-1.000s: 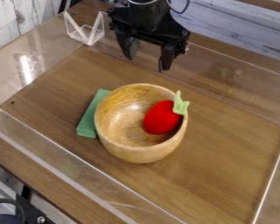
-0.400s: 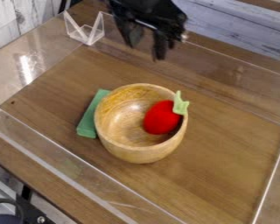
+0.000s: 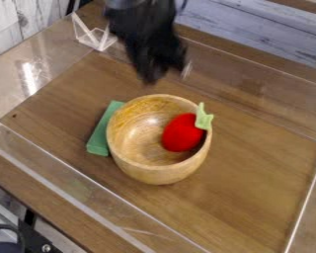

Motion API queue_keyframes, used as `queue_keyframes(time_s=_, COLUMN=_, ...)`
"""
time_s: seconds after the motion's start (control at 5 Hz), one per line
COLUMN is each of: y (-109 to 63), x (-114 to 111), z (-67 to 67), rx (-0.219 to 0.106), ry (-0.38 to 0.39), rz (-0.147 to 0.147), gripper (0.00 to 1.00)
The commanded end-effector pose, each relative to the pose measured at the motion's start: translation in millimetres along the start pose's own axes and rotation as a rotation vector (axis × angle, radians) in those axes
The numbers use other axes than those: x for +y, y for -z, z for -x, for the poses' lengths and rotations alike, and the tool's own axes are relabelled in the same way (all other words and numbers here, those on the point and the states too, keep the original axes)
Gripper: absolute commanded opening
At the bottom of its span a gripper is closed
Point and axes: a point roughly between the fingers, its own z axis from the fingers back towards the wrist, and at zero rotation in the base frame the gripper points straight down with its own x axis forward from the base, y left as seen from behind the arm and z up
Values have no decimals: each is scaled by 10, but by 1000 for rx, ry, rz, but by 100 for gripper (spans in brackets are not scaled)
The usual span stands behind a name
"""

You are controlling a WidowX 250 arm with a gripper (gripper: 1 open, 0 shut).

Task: Remove the green block from the brown bowl and put it on the table

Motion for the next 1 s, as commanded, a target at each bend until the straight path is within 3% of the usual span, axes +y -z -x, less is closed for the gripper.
queue_keyframes(time_s=0.0, y=94, x=26, z=96, rx=-39, ry=-15, rz=-22, gripper=0)
queue_keyframes(time_s=0.2, y=251, x=-2, z=187, rx=-37, ry=-37, rz=-31, gripper=0)
queue_keyframes(time_s=0.4, y=294, x=156, z=150, rx=-29, ry=-99, rz=-62, gripper=100)
queue_keyframes(time_s=0.6, y=268, x=317, z=92, rx=-18, ry=-166, rz=-88, gripper=100)
queue_keyframes(time_s=0.8, y=332, x=208, z=113, rx=-16, ry=-158, rz=-81, gripper=100)
